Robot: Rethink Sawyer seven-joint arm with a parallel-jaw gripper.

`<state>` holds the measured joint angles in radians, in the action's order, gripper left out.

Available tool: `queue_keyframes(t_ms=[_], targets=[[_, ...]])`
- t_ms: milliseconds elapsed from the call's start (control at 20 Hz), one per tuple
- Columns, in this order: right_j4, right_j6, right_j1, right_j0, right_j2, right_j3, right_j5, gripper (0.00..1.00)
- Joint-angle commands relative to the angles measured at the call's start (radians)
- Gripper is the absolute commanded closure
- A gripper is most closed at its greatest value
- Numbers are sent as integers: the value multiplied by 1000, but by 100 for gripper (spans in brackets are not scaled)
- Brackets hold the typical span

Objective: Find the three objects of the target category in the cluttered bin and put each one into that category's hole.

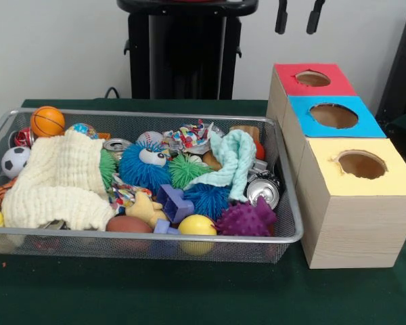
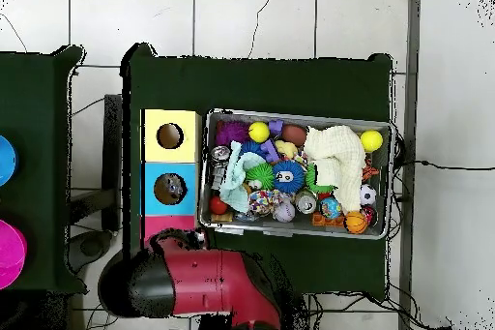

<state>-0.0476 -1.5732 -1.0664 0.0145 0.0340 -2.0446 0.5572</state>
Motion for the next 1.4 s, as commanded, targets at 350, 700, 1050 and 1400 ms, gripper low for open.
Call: queue_keyframes(t_ms=[350,700,1050,1400], targets=[[-81,-81,106,-66,16,242,82,0],[-100,-2,131,-146,-22,234,51,0],[-131,50,189,-224,-54,287,51,0],[-190,52,258,-305,-96,261,-54,0]])
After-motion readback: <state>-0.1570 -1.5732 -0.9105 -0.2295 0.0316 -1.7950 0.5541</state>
